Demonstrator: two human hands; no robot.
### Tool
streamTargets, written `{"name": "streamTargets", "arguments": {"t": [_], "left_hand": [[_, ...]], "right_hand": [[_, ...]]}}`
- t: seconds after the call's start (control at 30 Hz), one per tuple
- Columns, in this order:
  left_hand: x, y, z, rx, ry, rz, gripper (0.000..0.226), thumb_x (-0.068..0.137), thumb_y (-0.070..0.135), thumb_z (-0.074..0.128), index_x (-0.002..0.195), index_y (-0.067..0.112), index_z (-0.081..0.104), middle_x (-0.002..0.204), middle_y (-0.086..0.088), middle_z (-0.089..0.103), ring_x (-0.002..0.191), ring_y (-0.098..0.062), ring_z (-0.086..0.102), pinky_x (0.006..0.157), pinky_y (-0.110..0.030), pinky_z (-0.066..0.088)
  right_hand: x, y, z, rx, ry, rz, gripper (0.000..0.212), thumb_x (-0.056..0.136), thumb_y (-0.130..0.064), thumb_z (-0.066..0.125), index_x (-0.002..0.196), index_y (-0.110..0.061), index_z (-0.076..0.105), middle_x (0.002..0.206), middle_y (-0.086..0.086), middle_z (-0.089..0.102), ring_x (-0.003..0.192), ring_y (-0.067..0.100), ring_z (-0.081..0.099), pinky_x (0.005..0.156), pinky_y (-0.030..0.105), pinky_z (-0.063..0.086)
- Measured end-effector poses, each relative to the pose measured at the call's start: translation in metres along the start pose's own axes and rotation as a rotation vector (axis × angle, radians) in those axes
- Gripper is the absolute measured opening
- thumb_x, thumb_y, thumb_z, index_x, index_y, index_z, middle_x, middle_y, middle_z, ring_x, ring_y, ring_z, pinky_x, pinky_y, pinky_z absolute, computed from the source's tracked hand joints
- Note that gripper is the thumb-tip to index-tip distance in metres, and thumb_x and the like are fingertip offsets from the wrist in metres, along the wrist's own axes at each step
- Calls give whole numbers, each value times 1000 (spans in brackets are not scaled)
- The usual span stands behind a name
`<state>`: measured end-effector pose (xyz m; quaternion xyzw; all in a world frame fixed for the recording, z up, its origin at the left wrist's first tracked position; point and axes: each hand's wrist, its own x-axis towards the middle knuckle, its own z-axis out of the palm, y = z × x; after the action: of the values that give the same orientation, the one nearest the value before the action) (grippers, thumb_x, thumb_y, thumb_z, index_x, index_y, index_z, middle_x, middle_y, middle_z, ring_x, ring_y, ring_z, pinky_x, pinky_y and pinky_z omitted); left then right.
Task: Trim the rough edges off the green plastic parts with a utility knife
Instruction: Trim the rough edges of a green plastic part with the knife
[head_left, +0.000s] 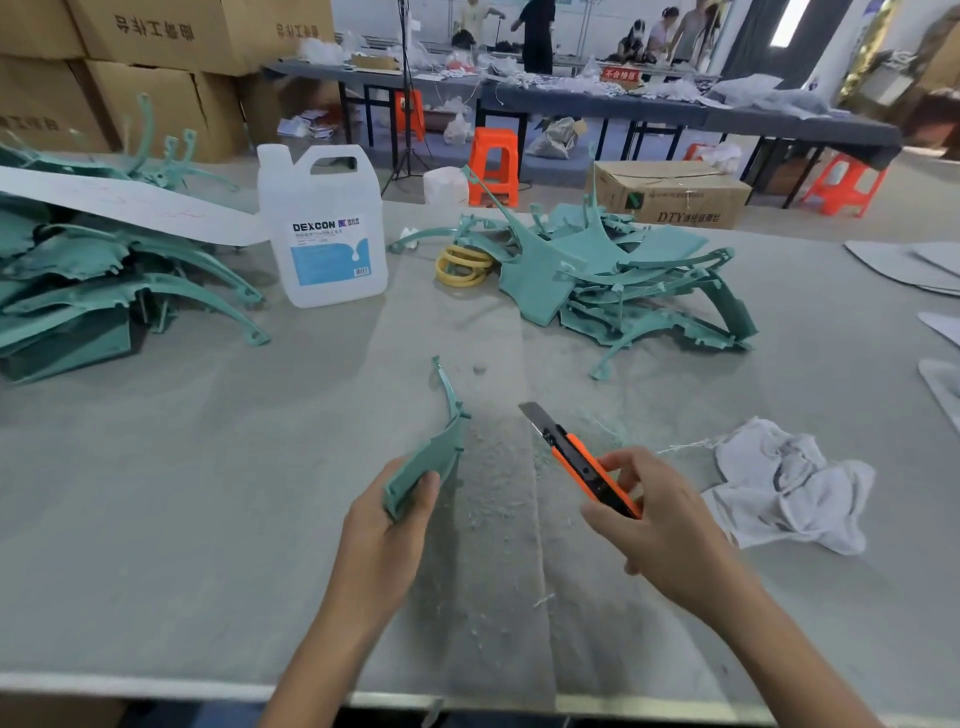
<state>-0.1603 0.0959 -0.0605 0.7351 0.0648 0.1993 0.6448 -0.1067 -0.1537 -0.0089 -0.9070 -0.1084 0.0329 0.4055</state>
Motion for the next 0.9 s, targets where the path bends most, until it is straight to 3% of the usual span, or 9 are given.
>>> {"name": "streamTargets", "arguments": {"t": [0.07, 0.13, 0.27, 0.4, 0.47, 0.53, 0.67, 0.83, 0.9], "left_hand": [[0, -5, 7, -6, 7, -42, 26, 101, 35, 59, 110, 57, 67, 113, 22, 72, 110, 1, 64, 90, -21, 49], [1, -9, 9, 18, 26, -92, 20, 95, 49, 56, 106, 63, 66, 111, 26, 71, 109, 6, 63, 92, -24, 47], [2, -11, 6, 91, 21, -117, 16, 88, 65, 53, 98, 71, 63, 97, 33, 71, 94, 14, 63, 76, -9, 46], [3, -16, 5, 104, 55, -122, 31, 85, 74, 51, 81, 47, 67, 55, 20, 54, 52, 2, 43, 51, -16, 36], [3, -19, 4, 116, 69, -133, 52, 82, 77, 49, 78, 27, 64, 53, 14, 43, 52, -6, 35, 52, -26, 33], [3, -20, 3, 117, 72, -144, 58, 81, 76, 48, 79, 20, 63, 55, 13, 42, 54, -7, 34, 53, -28, 32], [3, -20, 3, 143, 71, -156, 40, 84, 71, 48, 74, 34, 63, 51, 15, 46, 51, -3, 35, 50, -20, 31], [4, -20, 3, 141, 65, -174, 61, 74, 83, 45, 75, 25, 65, 53, 8, 47, 51, -7, 39, 50, -25, 34], [4, -19, 2, 136, 45, -164, 44, 76, 81, 45, 88, 48, 71, 60, 5, 59, 54, -7, 47, 53, -26, 41]], "right_hand": [[-8, -9, 0, 104, -42, -39, 33, 89, -31, 72, 104, -48, 48, 99, -15, 64, 62, 11, 66, 47, 24, 51], [-13, -18, 0, 185, -124, -89, 34, 92, -34, 70, 112, -48, 46, 88, -7, 68, 58, 15, 66, 48, 25, 53], [-14, -34, 3, 155, -231, -186, 35, 94, -53, 59, 124, -62, 45, 82, -1, 69, 52, 9, 61, 48, 19, 49], [-10, -41, 7, 82, -276, -225, 32, 99, -55, 49, 127, -70, 43, 82, -11, 69, 52, 10, 62, 46, 18, 47], [-9, -43, 7, 61, -297, -247, 32, 100, -54, 48, 126, -72, 43, 81, -12, 69, 52, 12, 63, 46, 18, 47], [-9, -45, 8, 62, -316, -260, 31, 101, -52, 48, 124, -72, 44, 81, -12, 69, 52, 11, 63, 45, 18, 47], [-8, -46, 9, 55, -319, -284, 31, 101, -50, 48, 121, -74, 43, 80, -10, 68, 51, 10, 61, 45, 20, 48], [5, -46, 9, -156, -261, -360, 33, 103, -50, 45, 132, -66, 42, 76, -7, 66, 59, 13, 63, 52, 28, 52], [20, -43, 6, -258, -209, -334, 39, 103, -49, 45, 141, -56, 42, 68, -5, 64, 57, 11, 60, 53, 24, 50]]}}
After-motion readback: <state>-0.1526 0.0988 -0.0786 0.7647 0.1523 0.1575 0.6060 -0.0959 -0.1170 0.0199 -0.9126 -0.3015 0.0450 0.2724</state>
